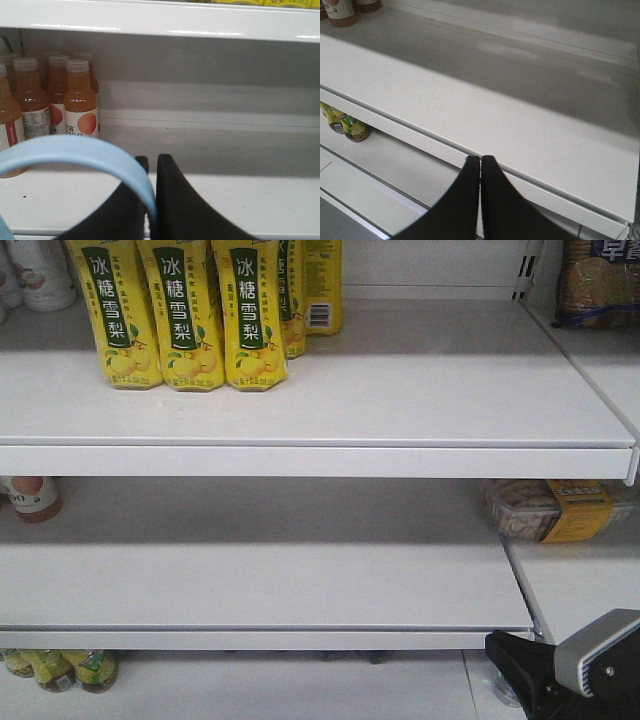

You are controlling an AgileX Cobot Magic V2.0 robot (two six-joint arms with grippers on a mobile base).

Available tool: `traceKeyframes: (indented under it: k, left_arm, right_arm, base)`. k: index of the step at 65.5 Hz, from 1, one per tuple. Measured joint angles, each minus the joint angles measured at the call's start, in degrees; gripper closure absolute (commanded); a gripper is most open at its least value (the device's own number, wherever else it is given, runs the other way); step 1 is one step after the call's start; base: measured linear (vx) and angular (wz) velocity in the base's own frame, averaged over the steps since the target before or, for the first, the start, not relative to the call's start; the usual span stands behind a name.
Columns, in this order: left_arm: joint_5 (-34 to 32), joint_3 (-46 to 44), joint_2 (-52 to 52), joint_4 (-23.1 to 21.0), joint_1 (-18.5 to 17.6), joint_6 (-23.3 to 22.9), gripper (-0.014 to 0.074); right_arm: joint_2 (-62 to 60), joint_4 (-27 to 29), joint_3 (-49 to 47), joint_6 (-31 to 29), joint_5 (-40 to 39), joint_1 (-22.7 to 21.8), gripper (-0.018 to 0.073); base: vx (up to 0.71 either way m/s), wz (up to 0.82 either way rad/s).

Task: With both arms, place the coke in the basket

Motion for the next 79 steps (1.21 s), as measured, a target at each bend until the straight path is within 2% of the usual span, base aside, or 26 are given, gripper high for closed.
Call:
traceKeyframes:
  k: [17, 27, 45, 53, 62, 79]
  left_arm:
    - [0.0, 0.0, 0.0, 0.0, 0.0, 0.0, 0.0603]
    - [0.1, 0.0, 0.0, 0.0, 0.0, 0.0, 0.0603]
    - [0.3, 0.0, 0.0, 0.0, 0.0, 0.0, 0.0603]
    - [0.3, 0.0, 0.0, 0.0, 0.0, 0.0, 0.0603]
    - [0.3, 0.0, 0.0, 0.0, 0.0, 0.0, 0.0603]
    - [0.3, 0.0, 0.0, 0.0, 0.0, 0.0, 0.0603]
  right_arm:
    - [0.0, 0.0, 0.0, 0.0, 0.0, 0.0, 0.0568]
    - [-4.1, -0.1, 0.3, -0.2, 0.2, 0.0, 0.0568]
    - [-11.6, -0.9, 4.5, -3.0, -7.4, -1.1, 0.0568]
    - [-14.0, -1.0, 4.8, -3.0, -7.0, -6.4, 0.0568]
    - [-17.3, -1.7, 4.8, -3.0, -3.3, -14.9, 0.0568]
    - [-27.7, -12.4, 5.0, -0.8, 8.9, -27.7, 0.0568]
  base:
    - [0.00, 0.00]
    - [0.00, 0.00]
    - [0.00, 0.00]
    - [0.00, 0.00]
    - [0.00, 0.00]
    - [0.00, 0.00]
